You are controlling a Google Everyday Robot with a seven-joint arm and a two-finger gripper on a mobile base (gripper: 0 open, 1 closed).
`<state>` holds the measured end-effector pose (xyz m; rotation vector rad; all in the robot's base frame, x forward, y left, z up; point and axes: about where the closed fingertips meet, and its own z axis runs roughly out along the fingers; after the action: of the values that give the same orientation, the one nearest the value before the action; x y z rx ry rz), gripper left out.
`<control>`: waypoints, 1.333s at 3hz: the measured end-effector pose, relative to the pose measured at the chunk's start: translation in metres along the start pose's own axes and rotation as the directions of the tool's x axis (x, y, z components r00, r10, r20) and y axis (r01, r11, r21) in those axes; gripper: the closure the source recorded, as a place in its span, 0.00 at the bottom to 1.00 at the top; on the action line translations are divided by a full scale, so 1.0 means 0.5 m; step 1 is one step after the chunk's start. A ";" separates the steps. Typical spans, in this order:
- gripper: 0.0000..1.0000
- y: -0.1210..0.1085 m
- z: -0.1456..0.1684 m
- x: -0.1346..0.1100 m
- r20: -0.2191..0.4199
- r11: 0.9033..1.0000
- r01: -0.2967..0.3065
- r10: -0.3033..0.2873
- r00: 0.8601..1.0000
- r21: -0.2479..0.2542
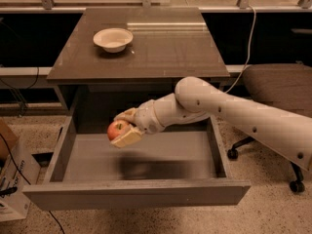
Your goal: Pick apple from top drawer and place on counter
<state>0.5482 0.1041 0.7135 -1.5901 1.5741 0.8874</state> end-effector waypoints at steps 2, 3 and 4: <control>1.00 -0.079 -0.253 -0.142 -0.061 0.994 0.096 -0.093 0.994 0.055; 1.00 -0.170 -0.340 -0.196 -0.110 0.986 0.098 -0.083 0.990 0.137; 1.00 -0.259 -0.392 -0.215 -0.113 0.968 0.028 0.001 0.994 0.248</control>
Offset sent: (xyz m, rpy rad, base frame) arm 0.0824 -0.1259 0.2093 -0.1171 -0.1664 -0.0762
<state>0.6728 -0.0112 0.9081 -1.4890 1.6779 0.5738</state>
